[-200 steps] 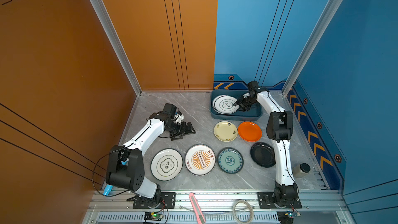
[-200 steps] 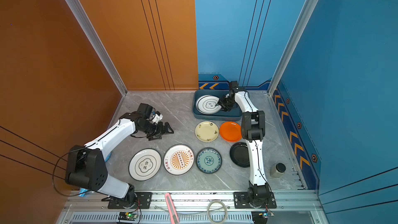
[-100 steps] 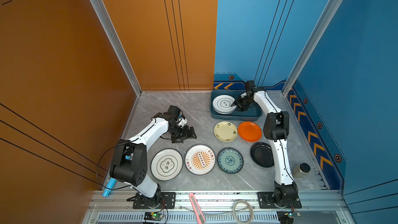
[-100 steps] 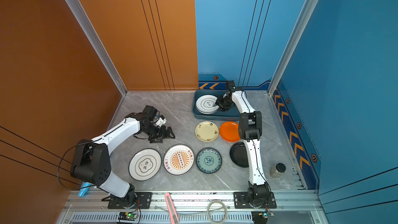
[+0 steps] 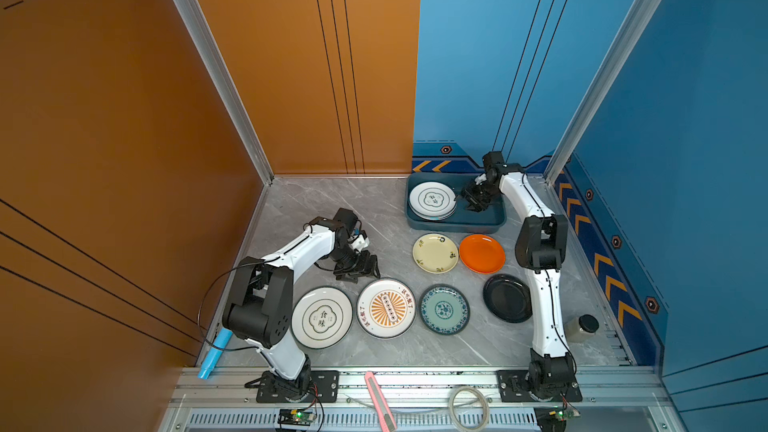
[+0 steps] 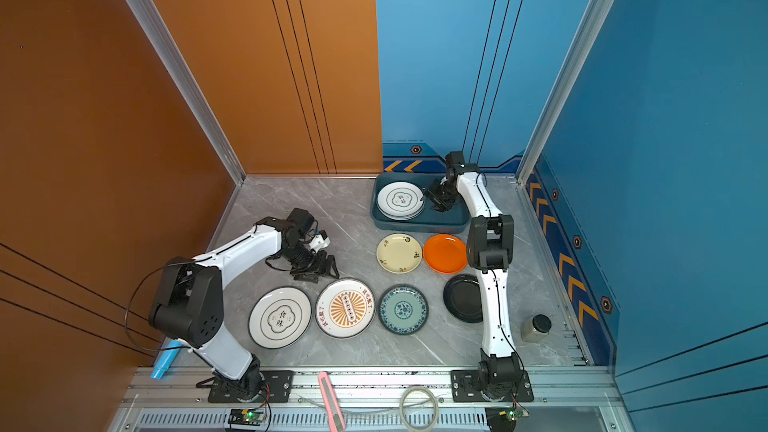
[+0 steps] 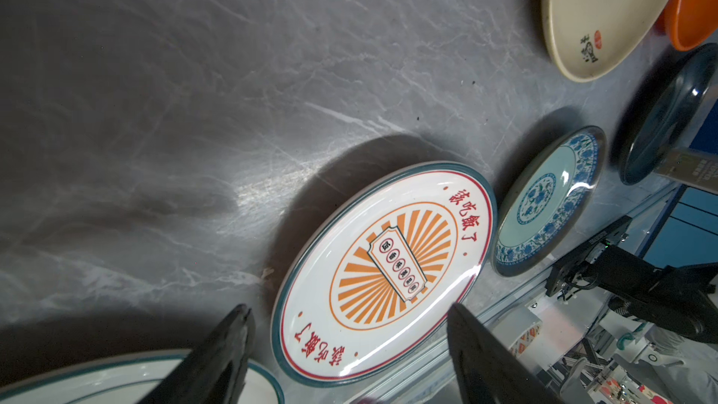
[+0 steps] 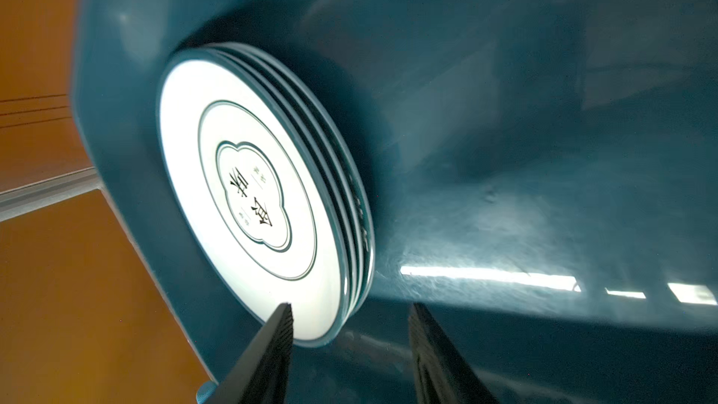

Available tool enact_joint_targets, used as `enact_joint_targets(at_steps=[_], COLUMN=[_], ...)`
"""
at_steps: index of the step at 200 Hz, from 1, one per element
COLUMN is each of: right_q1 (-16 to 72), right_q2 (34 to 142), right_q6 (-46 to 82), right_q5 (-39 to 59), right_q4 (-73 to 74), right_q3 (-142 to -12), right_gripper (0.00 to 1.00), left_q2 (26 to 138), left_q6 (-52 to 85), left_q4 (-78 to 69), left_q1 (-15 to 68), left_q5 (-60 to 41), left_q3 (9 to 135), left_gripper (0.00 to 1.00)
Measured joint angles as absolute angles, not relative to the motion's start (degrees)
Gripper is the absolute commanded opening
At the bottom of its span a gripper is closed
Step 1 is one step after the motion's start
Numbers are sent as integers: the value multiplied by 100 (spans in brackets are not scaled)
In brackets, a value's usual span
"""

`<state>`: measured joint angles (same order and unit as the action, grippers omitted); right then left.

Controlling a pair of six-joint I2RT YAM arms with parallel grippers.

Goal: Place the plates into the plastic bin on the countertop
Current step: 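Lower the cloud-emblem plate into the teal bin with the right gripper while left withdraws, then open and raise the right gripper while left grasps the cream plate's edge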

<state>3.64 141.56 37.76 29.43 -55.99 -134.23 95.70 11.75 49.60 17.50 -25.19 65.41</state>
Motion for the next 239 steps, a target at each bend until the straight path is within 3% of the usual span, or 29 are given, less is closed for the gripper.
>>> enact_joint_targets(at_steps=[72, 150, 239], right_q1=[-27, -150, -307], right_q2=[12372, 11336, 10628], right_q6=[3275, 3297, 3326], right_q5=[3000, 2993, 2993], right_q4=[-5559, -5050, -4713], right_q3=[-11948, -9918, -9196], right_gripper=[51, 50, 49], left_q2=[10130, 11437, 11684], left_q6=[1127, 2359, 3911], left_q4=[4877, 3625, 1942], left_q1=[2032, 2827, 2963], left_q5=[-2724, -2939, -2536], left_q3=[7395, 8143, 7802], left_gripper=[77, 65, 47])
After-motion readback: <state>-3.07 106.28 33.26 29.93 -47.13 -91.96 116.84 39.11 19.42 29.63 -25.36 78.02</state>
